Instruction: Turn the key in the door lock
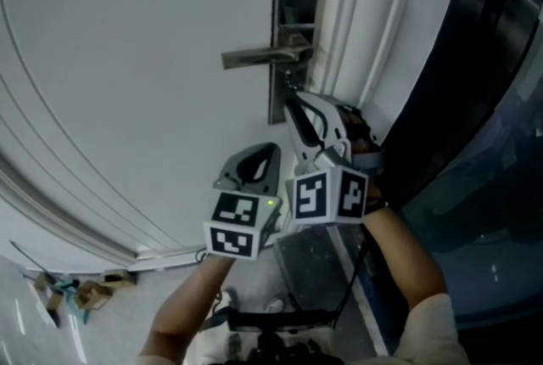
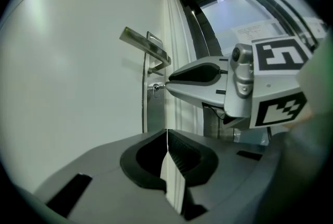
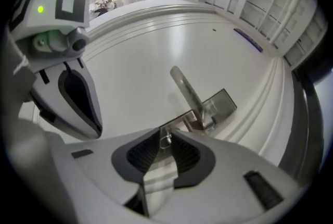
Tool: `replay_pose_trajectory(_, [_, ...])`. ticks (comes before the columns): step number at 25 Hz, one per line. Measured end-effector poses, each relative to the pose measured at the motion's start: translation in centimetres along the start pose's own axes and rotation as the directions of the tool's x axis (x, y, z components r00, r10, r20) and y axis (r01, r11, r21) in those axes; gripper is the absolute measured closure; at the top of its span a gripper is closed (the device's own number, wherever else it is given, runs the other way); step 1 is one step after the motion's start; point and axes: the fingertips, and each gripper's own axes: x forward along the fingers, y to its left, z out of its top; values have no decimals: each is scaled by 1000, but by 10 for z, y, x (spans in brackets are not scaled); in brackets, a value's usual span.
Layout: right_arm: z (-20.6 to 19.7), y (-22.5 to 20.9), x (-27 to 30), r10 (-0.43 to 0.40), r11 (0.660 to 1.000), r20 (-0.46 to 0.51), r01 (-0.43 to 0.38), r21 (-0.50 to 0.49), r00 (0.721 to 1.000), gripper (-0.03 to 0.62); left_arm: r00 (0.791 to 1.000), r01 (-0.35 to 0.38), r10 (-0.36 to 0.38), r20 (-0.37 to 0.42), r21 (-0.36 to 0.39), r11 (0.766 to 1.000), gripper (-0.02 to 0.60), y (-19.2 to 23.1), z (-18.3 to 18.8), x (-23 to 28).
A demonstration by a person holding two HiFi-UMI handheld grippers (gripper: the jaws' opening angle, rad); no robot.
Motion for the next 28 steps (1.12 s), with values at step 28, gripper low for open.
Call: replay_pose_trajectory(28, [-32,-16,46,128,742,-80,-42,670,989,571,989,141,-142,41,21,990,565,33,8,14])
